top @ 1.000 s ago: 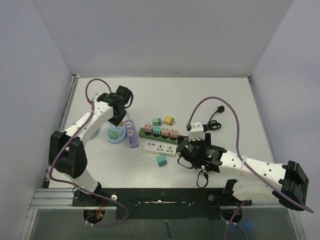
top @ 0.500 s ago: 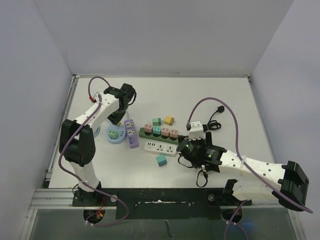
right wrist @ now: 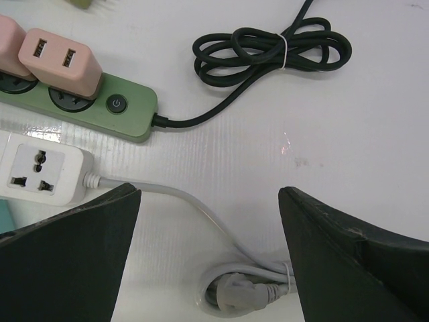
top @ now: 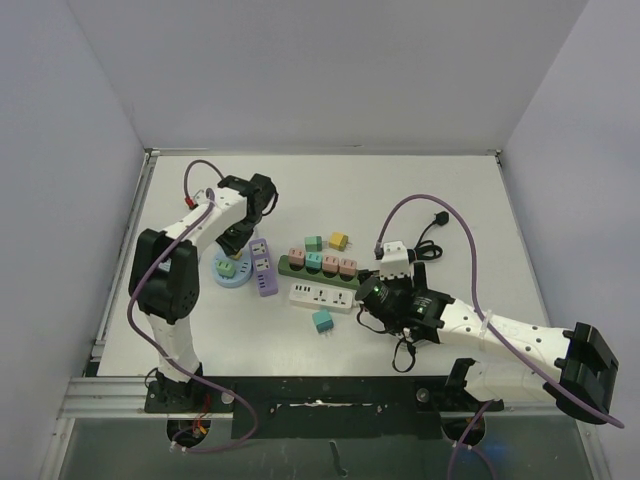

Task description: Insert the plug

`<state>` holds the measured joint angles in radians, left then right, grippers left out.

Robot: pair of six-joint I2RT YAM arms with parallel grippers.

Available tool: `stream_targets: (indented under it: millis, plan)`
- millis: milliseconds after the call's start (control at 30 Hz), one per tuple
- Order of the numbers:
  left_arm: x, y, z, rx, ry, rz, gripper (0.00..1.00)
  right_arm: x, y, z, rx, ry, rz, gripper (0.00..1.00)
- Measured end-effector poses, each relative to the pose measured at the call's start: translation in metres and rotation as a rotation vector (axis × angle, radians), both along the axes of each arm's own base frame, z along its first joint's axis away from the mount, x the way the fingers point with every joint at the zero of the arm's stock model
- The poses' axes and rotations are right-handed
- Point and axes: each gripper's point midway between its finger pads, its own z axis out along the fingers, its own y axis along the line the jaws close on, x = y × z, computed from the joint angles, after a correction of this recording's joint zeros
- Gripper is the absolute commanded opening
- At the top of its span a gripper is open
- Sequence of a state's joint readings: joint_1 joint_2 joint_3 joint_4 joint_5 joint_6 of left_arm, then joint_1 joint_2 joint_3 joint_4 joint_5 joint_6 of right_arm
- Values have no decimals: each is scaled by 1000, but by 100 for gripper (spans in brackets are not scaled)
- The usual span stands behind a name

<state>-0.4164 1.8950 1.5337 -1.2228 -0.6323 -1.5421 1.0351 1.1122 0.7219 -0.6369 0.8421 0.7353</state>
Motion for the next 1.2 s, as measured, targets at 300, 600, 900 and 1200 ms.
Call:
stream_targets:
  millis: [300,600,900,1200]
  plan:
    - [2,3,-3,34,-4,11,6,2,-3,0,-6,0,-9,87]
    - [8,7,0,70,-23,11,4,4,-5,0,-11,2,-9,87]
    - [12,4,3,69,-37,8,4,5,-6,0,-11,6,-15,87]
    - [10,0,-3,75,-26,13,4,5,-6,0,-11,6,-16,87]
